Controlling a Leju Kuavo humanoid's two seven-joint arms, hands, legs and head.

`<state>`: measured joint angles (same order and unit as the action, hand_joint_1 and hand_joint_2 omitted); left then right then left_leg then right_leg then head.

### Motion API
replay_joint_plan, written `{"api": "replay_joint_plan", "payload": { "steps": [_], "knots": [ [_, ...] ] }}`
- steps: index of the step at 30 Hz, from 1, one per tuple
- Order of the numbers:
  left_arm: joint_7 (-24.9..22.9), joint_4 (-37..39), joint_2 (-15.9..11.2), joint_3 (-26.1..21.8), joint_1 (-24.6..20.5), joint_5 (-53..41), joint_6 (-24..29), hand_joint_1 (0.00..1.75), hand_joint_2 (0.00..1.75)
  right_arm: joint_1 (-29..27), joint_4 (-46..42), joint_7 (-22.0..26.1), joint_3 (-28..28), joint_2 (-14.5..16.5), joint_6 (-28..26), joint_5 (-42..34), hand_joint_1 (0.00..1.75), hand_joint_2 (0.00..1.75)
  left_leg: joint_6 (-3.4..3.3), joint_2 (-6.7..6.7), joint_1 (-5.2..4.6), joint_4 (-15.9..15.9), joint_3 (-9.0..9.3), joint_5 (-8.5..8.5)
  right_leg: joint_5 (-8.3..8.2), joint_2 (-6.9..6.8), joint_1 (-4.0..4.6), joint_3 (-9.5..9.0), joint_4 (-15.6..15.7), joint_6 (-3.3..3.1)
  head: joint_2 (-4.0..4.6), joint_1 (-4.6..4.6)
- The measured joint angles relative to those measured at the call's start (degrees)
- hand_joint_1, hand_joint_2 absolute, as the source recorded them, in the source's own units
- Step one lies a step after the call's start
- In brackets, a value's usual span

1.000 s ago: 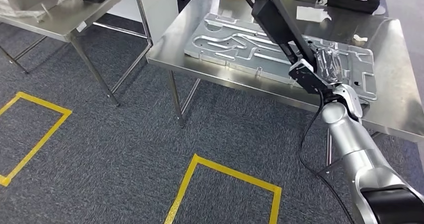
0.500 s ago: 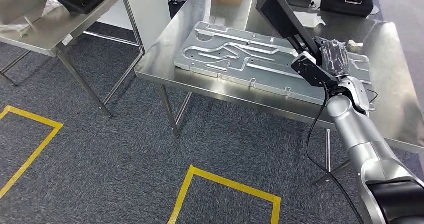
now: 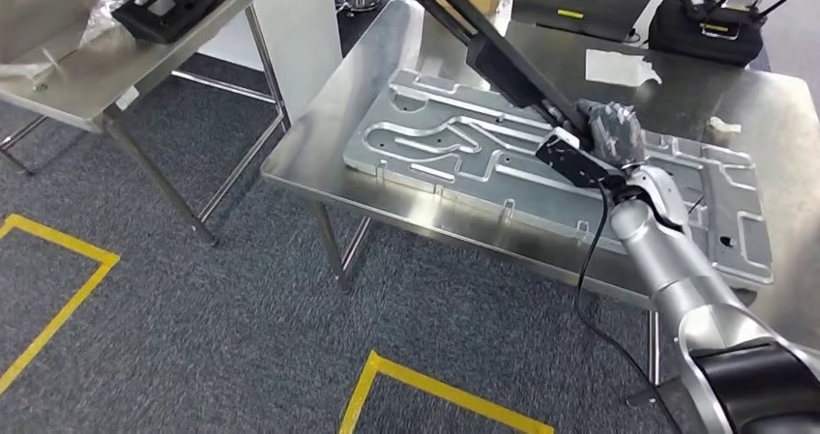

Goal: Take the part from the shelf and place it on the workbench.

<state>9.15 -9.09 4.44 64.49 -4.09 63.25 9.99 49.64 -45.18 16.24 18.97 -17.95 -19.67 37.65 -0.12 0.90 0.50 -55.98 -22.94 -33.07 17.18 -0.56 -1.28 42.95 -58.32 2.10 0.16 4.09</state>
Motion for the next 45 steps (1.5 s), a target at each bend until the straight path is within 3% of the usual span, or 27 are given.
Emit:
{"api": "replay_joint_plan", "payload": {
  "steps": [2, 3, 5, 7, 9, 10, 11, 14, 15, 16, 20, 25, 30, 36, 45],
  "knots": [
    [0.15, 0.00, 0.01, -0.04, -0.20, 0.22, 0.09, 0.00, 1.75, 0.93, 0.52, 0.37, 0.31, 0.33, 0.05, 0.03, 1.75, 1.75, 0.81, -0.23, 0.22, -1.08, -0.24, 0.15, 0.72, 0.24, 0.30, -0.32, -0.36, -1.19, -0.02, 0.01],
    [0.23, 0.00, 0.02, -0.06, -0.32, 0.35, 0.15, 0.00, 1.75, 1.58, 0.76, 0.63, 0.44, 0.61, 0.00, 0.10, 1.75, 1.75, 1.10, -0.36, 0.34, -3.06, -1.17, 0.84, 1.27, 0.30, 0.25, -0.77, -0.21, -1.74, -0.02, -0.03],
    [0.28, 0.00, 0.02, -0.10, -0.50, 0.70, 0.31, 0.00, 1.75, 2.68, 1.62, 1.09, 0.72, 1.32, -0.24, 0.15, 1.75, 1.75, 1.77, -0.52, 0.49, -9.78, -5.22, 1.06, 2.24, 0.47, 0.20, -2.13, 0.28, -2.56, -0.01, 0.03],
    [0.33, 0.00, 0.02, -0.23, -0.51, 1.02, 0.49, 0.00, 1.75, 3.11, 2.89, 1.29, 1.15, 2.23, -0.42, 0.20, 1.75, 1.75, 2.32, -0.56, 0.57, -16.05, -10.14, -2.09, 3.43, 0.62, 0.29, -3.59, 0.41, -2.98, 0.01, 0.03],
    [0.44, 0.00, 0.02, -0.50, -0.52, 1.26, 0.59, 0.00, 1.75, 3.16, 4.11, 1.32, 1.68, 3.03, -0.27, 0.25, 1.75, 1.75, 2.44, -0.57, 0.56, -17.79, -13.34, -4.87, 4.52, 0.82, 0.38, -4.95, 0.42, -3.09, 0.01, 0.02],
    [0.50, 0.00, 0.02, -0.65, -0.55, 1.37, 0.61, 0.00, 1.75, 3.20, 4.53, 1.32, 1.89, 3.31, -0.10, 0.27, 1.75, 1.75, 2.33, -0.57, 0.53, -17.09, -14.01, -4.83, 4.91, 0.91, 0.39, -5.46, 0.41, -3.08, 0.01, 0.02],
    [0.54, 0.00, 0.02, -0.78, -0.57, 1.45, 0.62, 0.00, 1.75, 3.31, 4.87, 1.32, 2.07, 3.55, 0.14, 0.27, 1.75, 1.75, 2.10, -0.57, 0.47, -15.27, -14.14, -3.40, 5.23, 0.99, 0.41, -5.93, 0.42, -3.05, 0.01, 0.02],
    [0.64, 0.01, 0.01, -1.04, -0.38, 1.73, 0.84, 0.00, 1.75, 4.25, 6.17, 1.29, 2.76, 4.16, 1.30, 0.30, 1.75, 1.75, 0.64, -0.64, -0.13, -5.34, -12.96, 6.14, 6.10, 1.17, 0.50, -7.07, 0.40, -2.70, 0.01, 0.02],
    [0.69, 0.02, 0.01, -1.09, -0.32, 1.85, 1.02, 0.00, 1.75, 4.71, 6.77, 1.21, 3.06, 4.31, 1.77, 0.32, 1.75, 1.75, 0.21, -0.67, -0.33, -2.89, -12.55, 8.38, 6.35, 1.22, 0.54, -7.23, 0.37, -2.43, 0.01, 0.03],
    [0.76, 0.02, 0.01, -1.14, -0.28, 1.98, 1.24, 0.00, 1.75, 5.13, 7.37, 1.10, 3.33, 4.42, 2.19, 0.38, 1.75, 1.75, -0.06, -0.65, -0.46, -1.73, -12.36, 9.28, 6.54, 1.24, 0.56, -7.29, 0.38, -2.13, 0.01, 0.03],
    [0.97, 0.00, 0.25, -1.60, -0.33, 2.98, 1.63, 0.00, 1.75, 7.02, 9.20, 1.04, 4.35, 4.91, 4.52, 1.22, 1.75, 1.75, 0.42, -0.43, -0.44, -1.23, -12.08, 9.53, 6.88, 1.00, 0.71, -7.33, 0.28, -1.75, 0.00, -0.03],
    [1.23, 0.00, 0.39, -2.67, -0.34, 4.02, 1.18, 0.00, 1.75, 8.48, 11.31, 1.85, 8.85, 5.23, 9.66, 6.76, 1.75, 1.75, 0.04, -0.30, -0.57, -1.38, -12.06, 9.31, 6.94, 0.79, 0.62, -7.66, 0.72, -1.58, 0.01, -0.02],
    [1.87, 0.00, 0.37, -2.79, -0.38, 3.59, 0.79, 0.00, 1.75, 7.70, 11.87, -1.98, 16.89, 4.73, 7.54, 18.85, 1.75, 1.75, -0.28, -0.28, -0.60, -1.62, -12.03, 9.22, 6.91, 0.75, 0.61, -7.79, 0.81, -1.23, 0.01, -0.02],
    [2.09, 0.02, 0.21, -2.77, -0.38, 2.94, 0.42, 0.00, 1.75, 4.79, 10.55, -3.59, 20.56, 3.42, 6.46, 19.72, 1.75, 1.75, -0.35, -0.33, -0.62, -1.66, -12.00, 9.25, 6.79, 0.78, 0.58, -7.83, 0.81, -1.01, 0.01, -0.02],
    [2.13, 0.02, 0.06, -2.71, -0.38, 2.81, -0.28, 0.00, 1.75, 4.03, 9.51, -4.50, 21.79, 2.48, 7.28, 19.87, 1.75, 1.75, -0.38, -0.37, -0.59, -1.66, -11.90, 9.30, 6.76, 0.82, 0.62, -7.84, 0.76, -0.96, 0.01, -0.02]
  ]
}}
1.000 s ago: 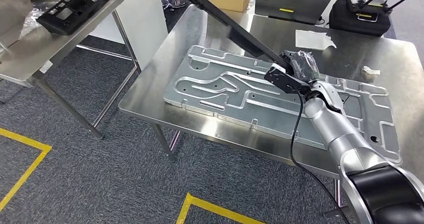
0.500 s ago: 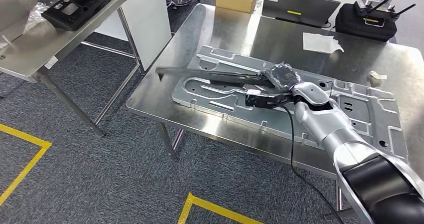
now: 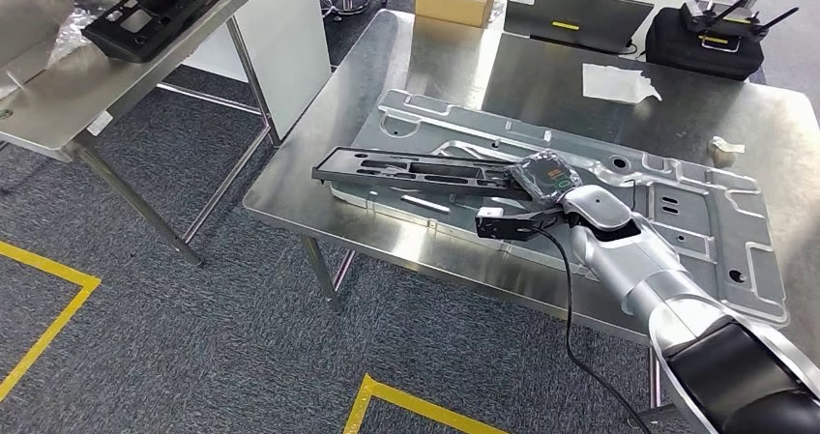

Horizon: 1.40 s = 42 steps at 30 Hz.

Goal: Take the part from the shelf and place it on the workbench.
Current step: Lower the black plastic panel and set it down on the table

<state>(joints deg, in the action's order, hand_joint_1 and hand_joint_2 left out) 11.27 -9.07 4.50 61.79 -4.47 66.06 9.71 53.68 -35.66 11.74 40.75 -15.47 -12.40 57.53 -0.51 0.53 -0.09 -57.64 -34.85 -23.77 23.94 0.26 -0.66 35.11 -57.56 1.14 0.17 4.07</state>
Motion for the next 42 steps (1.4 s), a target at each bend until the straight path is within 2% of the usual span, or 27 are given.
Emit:
{"api": "replay_joint_plan", "payload": {
  "steps": [9, 18, 34, 38, 42],
  "knots": [
    [0.24, 0.00, -0.22, 0.25, -0.01, 0.06, -0.83, 0.00, 1.75, -0.28, -0.70, 0.03, -0.53, -0.01, 1.32, 1.22, 1.75, 1.75, 0.00, -0.02, 0.00, 0.01, 0.01, 0.00, 0.00, 0.02, 0.00, -0.02, -0.05, 0.00, 0.00, 0.00],
    [0.90, 0.00, -0.43, 0.25, 0.02, 0.62, -1.45, 0.00, 1.75, -0.23, -0.55, -0.59, -2.00, 2.18, 1.16, 2.62, 1.75, 1.75, 0.00, -0.02, 0.01, 0.00, 0.03, 0.01, 0.00, 0.03, 0.00, -0.03, -0.08, 0.00, 0.00, 0.00],
    [4.49, 0.00, -0.43, 0.52, 0.13, -0.06, -1.42, 0.00, 1.75, -2.00, 0.17, -0.37, -6.74, 3.67, -3.43, 1.49, 1.75, 1.75, 0.00, -0.01, 0.00, 0.00, 0.04, 0.01, 0.00, 0.02, 0.00, -0.03, -0.09, 0.00, 0.00, 0.00],
    [4.18, 0.00, -0.43, 1.60, 0.14, -1.32, -1.43, 0.00, 1.75, -2.57, 0.16, -0.35, -8.25, 3.69, -3.82, 2.18, 0.00, 0.00, 0.00, -0.01, 0.00, 0.00, 0.04, 0.01, 0.00, 0.02, 0.00, -0.03, -0.09, 0.00, 0.00, 0.00],
    [3.49, 0.00, -0.44, 2.57, 0.14, -1.81, -1.51, 0.00, 1.75, -2.68, -0.24, -0.11, -9.87, 3.67, -5.13, 1.89, 0.00, 0.00, 0.00, -0.02, 0.00, 0.00, 0.05, 0.01, 0.00, 0.03, 0.00, -0.03, -0.09, 0.00, 0.00, 0.00]
  ]
}}
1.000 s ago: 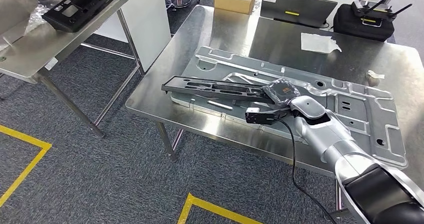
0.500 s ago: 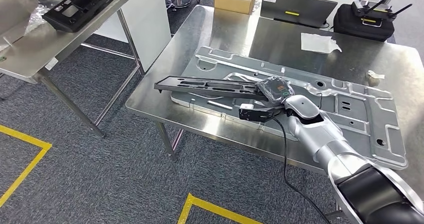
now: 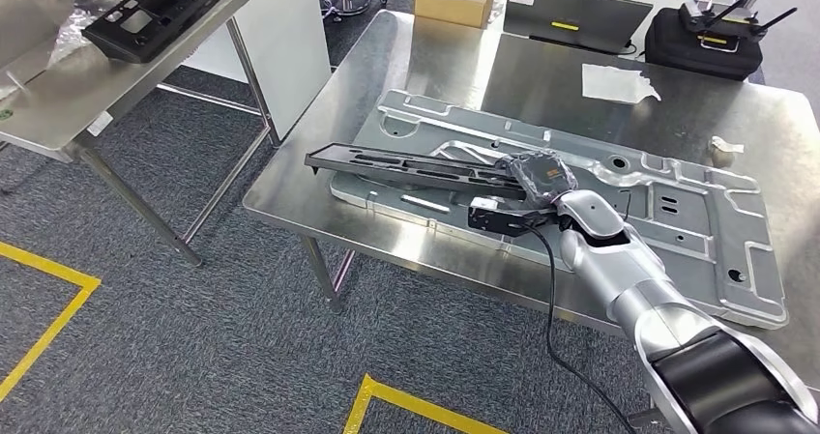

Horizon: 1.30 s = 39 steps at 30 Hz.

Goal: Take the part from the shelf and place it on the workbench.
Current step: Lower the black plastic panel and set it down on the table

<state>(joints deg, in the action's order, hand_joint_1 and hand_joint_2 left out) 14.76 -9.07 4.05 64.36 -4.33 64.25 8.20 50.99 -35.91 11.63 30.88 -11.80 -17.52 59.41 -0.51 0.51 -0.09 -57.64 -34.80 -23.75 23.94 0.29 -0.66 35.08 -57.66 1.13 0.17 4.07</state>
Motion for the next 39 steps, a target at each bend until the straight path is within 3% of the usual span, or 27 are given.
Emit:
{"api": "replay_joint_plan", "payload": {
  "steps": [16, 27, 39],
  "knots": [
    [0.10, 0.00, -0.08, 0.70, 0.01, 1.07, -1.16, 0.00, 1.75, 1.56, -6.40, 2.18, -6.06, -1.82, -0.95, -5.67, 0.00, 0.00, 0.00, -0.01, 0.00, 0.00, 0.05, 0.00, 0.00, 0.01, 0.00, -0.04, 0.00, 0.00, 0.00, 0.00],
    [1.36, 0.00, -0.08, 0.75, 0.00, 1.58, -1.67, 0.00, 1.75, 3.31, -13.45, 3.93, -11.43, -4.15, 0.48, -16.36, 0.00, 0.00, -0.01, -0.02, 0.00, 0.00, 0.08, 0.00, -0.01, 0.01, -0.01, -0.08, 0.00, 0.00, 0.00, 0.00],
    [1.54, 0.00, -0.08, 1.71, -0.16, 0.98, -2.27, 0.00, 1.75, 3.50, -16.26, 3.82, -13.24, -5.53, 1.16, -16.97, 0.00, 0.00, -0.01, -0.03, 0.00, -0.01, 0.12, 0.00, -0.01, 0.03, 0.00, -0.09, 0.00, 0.01, 0.00, 0.00]
  ]
}}
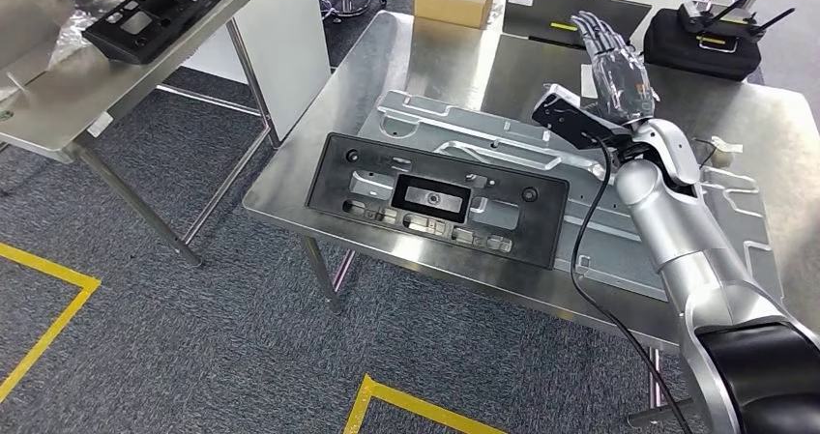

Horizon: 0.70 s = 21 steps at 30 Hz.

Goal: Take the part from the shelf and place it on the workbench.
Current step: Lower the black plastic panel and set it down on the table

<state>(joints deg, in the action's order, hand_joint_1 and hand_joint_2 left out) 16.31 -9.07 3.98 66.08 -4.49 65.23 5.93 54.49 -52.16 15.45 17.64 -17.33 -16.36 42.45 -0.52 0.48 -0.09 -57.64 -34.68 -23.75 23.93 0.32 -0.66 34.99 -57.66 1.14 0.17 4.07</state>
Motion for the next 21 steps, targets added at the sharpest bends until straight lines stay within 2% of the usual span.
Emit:
{"api": "replay_joint_plan", "payload": {
  "steps": [15, 19, 21],
  "knots": [
    [0.50, 0.00, -0.01, 0.24, -0.19, 0.13, -0.44, 0.00, 1.75, -0.31, -0.03, -0.31, 0.00, 0.02, -0.32, 0.38, 0.00, 0.00, 0.00, 0.00, 0.00, 0.00, 0.01, 0.00, 0.00, 0.00, 0.00, 0.00, 0.00, 0.00, 0.00, 0.00],
    [1.62, 0.00, -0.02, 0.20, -0.19, 1.36, -0.76, 0.00, 0.00, -1.79, -0.88, -0.11, -0.24, -0.42, -0.89, -0.36, 0.00, 0.00, 0.00, 0.01, 0.00, -0.01, 0.03, 0.00, 0.00, -0.02, 0.00, -0.01, 0.00, 0.00, 0.00, 0.00],
    [2.35, 0.00, -0.02, 0.11, -0.17, 2.16, -1.24, 0.00, 0.00, -3.26, -2.28, 0.08, -0.77, -1.10, -1.00, -1.25, 0.00, 0.00, 0.00, 0.03, 0.00, -0.01, 0.02, 0.00, 0.00, -0.03, 0.00, -0.01, 0.00, 0.00, 0.00, 0.00]
  ]
}}
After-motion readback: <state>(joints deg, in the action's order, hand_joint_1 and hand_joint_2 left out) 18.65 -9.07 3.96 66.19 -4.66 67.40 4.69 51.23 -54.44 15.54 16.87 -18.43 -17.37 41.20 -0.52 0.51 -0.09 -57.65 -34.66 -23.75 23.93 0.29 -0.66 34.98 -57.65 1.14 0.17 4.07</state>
